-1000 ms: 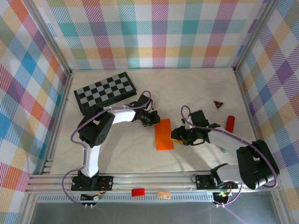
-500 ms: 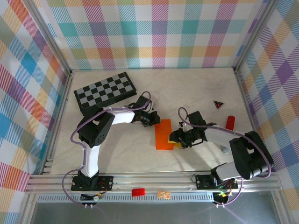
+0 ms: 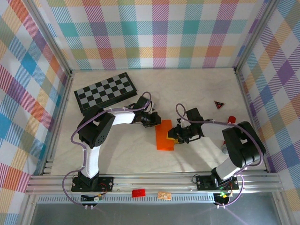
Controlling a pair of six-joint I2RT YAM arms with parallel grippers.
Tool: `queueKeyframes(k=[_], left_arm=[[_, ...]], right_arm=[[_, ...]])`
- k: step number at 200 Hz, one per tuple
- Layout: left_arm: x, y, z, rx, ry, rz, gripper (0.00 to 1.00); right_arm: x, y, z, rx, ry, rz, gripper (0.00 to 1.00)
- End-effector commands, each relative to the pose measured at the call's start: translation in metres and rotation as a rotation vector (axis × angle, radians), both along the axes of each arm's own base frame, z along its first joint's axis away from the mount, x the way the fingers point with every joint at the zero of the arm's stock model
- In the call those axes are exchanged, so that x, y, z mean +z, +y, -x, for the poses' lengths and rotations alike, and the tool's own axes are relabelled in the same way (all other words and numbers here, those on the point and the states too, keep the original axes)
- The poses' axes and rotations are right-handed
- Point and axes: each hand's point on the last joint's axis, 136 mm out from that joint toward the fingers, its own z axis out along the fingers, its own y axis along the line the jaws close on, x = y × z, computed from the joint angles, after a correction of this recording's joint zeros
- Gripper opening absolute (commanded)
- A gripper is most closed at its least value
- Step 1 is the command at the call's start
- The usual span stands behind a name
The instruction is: Fold a paper plane with a square sheet of paper (pick it up from the middle)
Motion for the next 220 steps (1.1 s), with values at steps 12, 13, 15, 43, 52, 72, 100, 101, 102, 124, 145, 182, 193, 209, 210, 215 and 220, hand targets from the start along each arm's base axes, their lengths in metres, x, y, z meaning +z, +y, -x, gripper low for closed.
queueKeyframes(k=[12,13,15,43,52,72,100,101,102,124,145,182,193,209,210,215,220], left_arm=[[-0.031,0.017,0.022,-0.009,0.089,-0.074,0.14],[-0.032,0.017,0.023,-0.009,0.091,-0.075,0.14],[-0.031,0.018,0.023,-0.009,0.090,-0.074,0.14],[-0.024,0.015,0.022,-0.012,0.079,-0.053,0.16],[-0.016,0.012,0.021,-0.015,0.069,-0.034,0.17],[0.011,0.006,0.016,-0.020,0.020,0.014,0.22],[0.066,0.004,0.009,-0.023,-0.116,0.064,0.38],[0.068,0.004,0.009,-0.025,-0.122,0.066,0.39],[0.070,0.004,0.008,-0.024,-0.127,0.067,0.39],[0.099,0.012,0.010,-0.025,-0.222,0.067,0.52],[0.109,0.021,0.013,-0.004,-0.276,0.064,0.53],[0.104,0.029,0.030,-0.001,-0.298,0.088,0.52],[0.102,0.031,0.035,0.000,-0.299,0.090,0.51],[0.095,0.034,0.042,0.004,-0.284,0.095,0.50],[0.095,0.034,0.043,0.004,-0.284,0.095,0.50],[0.093,0.034,0.044,0.005,-0.279,0.098,0.50],[0.092,0.034,0.046,0.002,-0.279,0.102,0.50]], right_arm=[[0.003,0.001,-0.011,0.025,-0.033,-0.047,0.23],[0.003,0.000,-0.011,0.024,-0.032,-0.048,0.23],[0.003,0.001,-0.011,0.026,-0.034,-0.049,0.23],[-0.001,-0.001,-0.012,0.031,-0.034,-0.043,0.16],[-0.003,-0.002,-0.012,0.030,-0.031,-0.037,0.13],[-0.005,-0.002,-0.013,0.021,-0.025,-0.037,0.08],[-0.007,-0.001,-0.016,-0.022,-0.015,-0.049,0.08],[-0.007,-0.001,-0.017,-0.025,-0.016,-0.050,0.08],[-0.008,-0.001,-0.016,-0.027,-0.013,-0.050,0.08],[-0.006,-0.001,-0.025,-0.081,-0.025,-0.053,0.08],[-0.007,0.000,-0.031,-0.117,-0.050,-0.022,0.09],[-0.002,0.003,-0.032,-0.100,-0.071,-0.032,0.16],[0.000,0.005,-0.032,-0.077,-0.079,-0.039,0.18],[0.002,0.007,-0.033,-0.045,-0.081,-0.035,0.19],[0.002,0.006,-0.032,-0.043,-0.081,-0.033,0.19],[0.001,0.006,-0.033,-0.038,-0.087,-0.024,0.19],[0.001,0.005,-0.034,-0.035,-0.092,-0.015,0.19]])
